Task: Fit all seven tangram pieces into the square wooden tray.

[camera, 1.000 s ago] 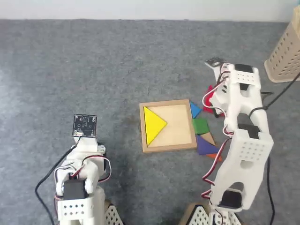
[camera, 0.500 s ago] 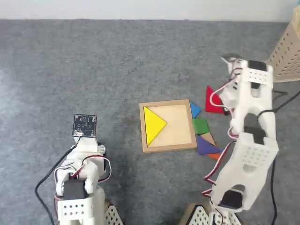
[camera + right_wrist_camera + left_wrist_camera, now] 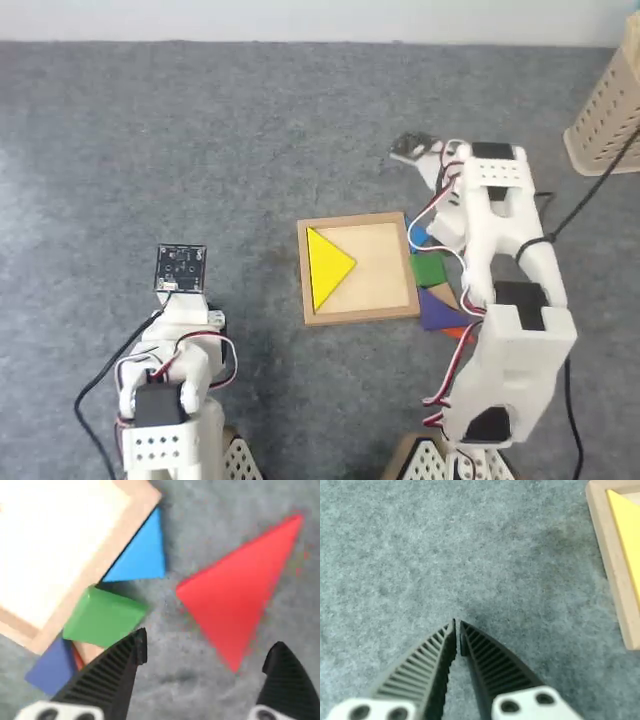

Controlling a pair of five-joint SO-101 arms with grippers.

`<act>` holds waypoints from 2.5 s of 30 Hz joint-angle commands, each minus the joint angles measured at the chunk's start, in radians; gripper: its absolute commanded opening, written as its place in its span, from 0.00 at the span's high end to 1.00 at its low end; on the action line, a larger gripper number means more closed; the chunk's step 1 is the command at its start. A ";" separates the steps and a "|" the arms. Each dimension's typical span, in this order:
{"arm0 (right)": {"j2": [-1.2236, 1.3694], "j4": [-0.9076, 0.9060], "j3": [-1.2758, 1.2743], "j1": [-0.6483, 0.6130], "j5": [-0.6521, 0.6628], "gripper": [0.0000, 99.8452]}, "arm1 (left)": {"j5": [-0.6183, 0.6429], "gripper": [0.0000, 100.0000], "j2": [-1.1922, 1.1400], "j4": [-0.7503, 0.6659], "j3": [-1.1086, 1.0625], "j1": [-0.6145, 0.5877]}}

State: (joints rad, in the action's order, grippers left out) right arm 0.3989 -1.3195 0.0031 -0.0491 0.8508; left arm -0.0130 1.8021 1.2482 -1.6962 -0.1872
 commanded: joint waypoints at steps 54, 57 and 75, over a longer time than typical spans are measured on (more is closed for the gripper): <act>0.206 0.077 0.181 -0.028 -0.181 0.71 | 0.008 0.99 0.015 0.002 0.012 0.003; 0.203 0.044 0.181 -0.031 -0.132 0.69 | 0.008 0.99 0.015 0.002 0.012 0.003; 0.213 -0.004 0.183 -0.028 -0.046 0.67 | 0.008 0.99 0.015 0.002 0.012 0.003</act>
State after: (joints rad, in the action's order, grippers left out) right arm 0.6061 -1.2996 0.1688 -0.0829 0.7848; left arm -0.0130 1.8021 1.2482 -1.6962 -0.1872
